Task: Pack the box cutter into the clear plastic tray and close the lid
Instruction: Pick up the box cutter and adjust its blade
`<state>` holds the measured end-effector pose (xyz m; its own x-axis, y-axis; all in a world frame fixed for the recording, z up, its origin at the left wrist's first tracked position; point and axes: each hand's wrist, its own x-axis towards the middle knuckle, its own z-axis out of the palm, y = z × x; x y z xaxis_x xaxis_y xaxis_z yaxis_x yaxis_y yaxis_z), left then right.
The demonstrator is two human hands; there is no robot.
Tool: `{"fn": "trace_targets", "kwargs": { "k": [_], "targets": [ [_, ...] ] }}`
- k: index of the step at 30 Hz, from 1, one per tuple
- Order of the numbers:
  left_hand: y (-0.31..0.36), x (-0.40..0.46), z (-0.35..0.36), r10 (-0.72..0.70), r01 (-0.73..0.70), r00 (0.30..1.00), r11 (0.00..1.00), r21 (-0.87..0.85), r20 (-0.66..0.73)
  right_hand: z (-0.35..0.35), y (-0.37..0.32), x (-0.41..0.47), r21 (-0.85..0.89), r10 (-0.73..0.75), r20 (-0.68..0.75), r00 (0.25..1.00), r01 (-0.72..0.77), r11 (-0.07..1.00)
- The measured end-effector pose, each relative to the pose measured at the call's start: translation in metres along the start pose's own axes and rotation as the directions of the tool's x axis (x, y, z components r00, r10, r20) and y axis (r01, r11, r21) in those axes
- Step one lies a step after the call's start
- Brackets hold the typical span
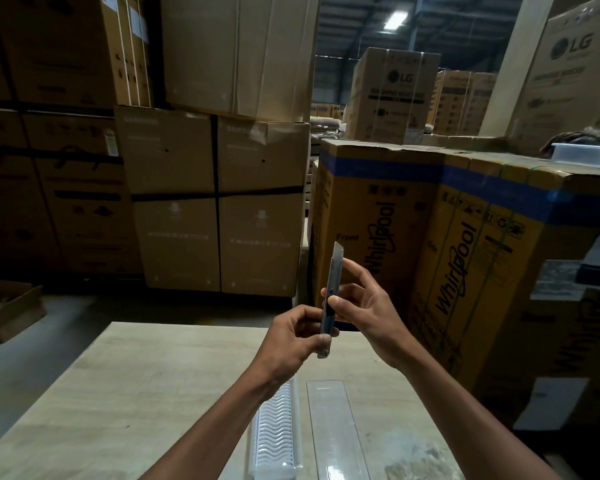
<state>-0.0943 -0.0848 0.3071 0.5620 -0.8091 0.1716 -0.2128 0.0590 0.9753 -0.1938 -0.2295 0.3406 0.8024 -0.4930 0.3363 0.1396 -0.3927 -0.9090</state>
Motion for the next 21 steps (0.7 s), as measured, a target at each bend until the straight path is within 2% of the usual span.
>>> {"fn": "trace_targets", "kwargs": {
  "k": [13, 21],
  "targets": [
    [-0.006, 0.002, -0.006, 0.012, -0.013, 0.999, 0.999, -0.030, -0.033, 0.012, 0.010, -0.009, -0.032, 0.038, 0.013, 0.999, -0.037, 0.999],
    [-0.009, 0.000, -0.011, -0.006, 0.000, 0.999, 0.993, -0.116, -0.045, 0.018, 0.012, -0.015, -0.016, 0.064, 0.032, 0.997, -0.063, 0.998]
  ]
}}
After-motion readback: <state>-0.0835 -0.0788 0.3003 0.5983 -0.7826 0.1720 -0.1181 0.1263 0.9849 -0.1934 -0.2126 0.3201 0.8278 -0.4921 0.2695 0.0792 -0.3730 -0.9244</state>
